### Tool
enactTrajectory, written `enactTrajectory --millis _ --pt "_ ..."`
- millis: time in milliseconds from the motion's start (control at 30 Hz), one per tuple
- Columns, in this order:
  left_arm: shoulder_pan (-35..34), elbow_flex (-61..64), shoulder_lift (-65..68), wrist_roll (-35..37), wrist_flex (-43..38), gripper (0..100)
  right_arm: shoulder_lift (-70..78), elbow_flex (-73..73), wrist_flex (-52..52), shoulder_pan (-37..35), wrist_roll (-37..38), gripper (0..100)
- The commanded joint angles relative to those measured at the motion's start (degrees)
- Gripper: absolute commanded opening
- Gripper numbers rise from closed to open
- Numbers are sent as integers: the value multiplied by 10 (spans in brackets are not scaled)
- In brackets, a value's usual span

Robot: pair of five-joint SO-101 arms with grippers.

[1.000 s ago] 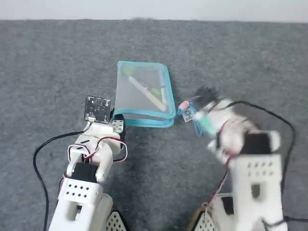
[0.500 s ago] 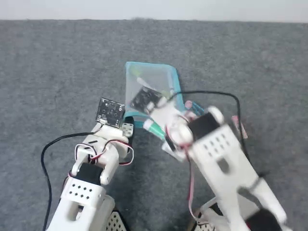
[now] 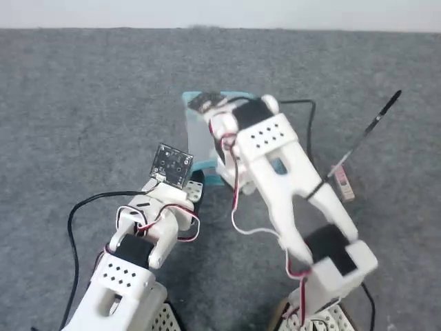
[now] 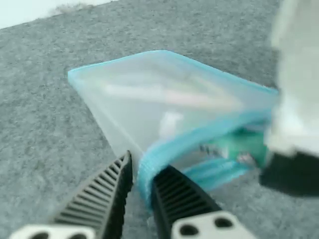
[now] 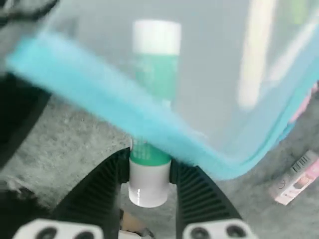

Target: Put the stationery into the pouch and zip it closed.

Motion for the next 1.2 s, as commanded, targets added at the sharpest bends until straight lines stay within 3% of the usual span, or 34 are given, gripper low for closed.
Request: enactTrajectory --millis 0,300,533,733,833,1033,1167 --pt "17 -7 -11 -10 -15 12 22 -118 28 11 -33 12" --pt "12 -7 -11 -10 -15 12 32 -133 28 9 -25 244" --pt "12 -7 -11 -11 -15 12 15 -134 28 8 -24 246" --pt "11 -7 -11 -11 -15 12 -102 -95 29 35 -4 236" --pt "11 -6 -11 -11 -13 12 -176 -29 28 73 40 200" --pt "11 4 -11 -11 -13 12 -290 137 25 231 153 194" --pt "11 4 -12 -11 -13 12 -336 257 -50 335 220 194"
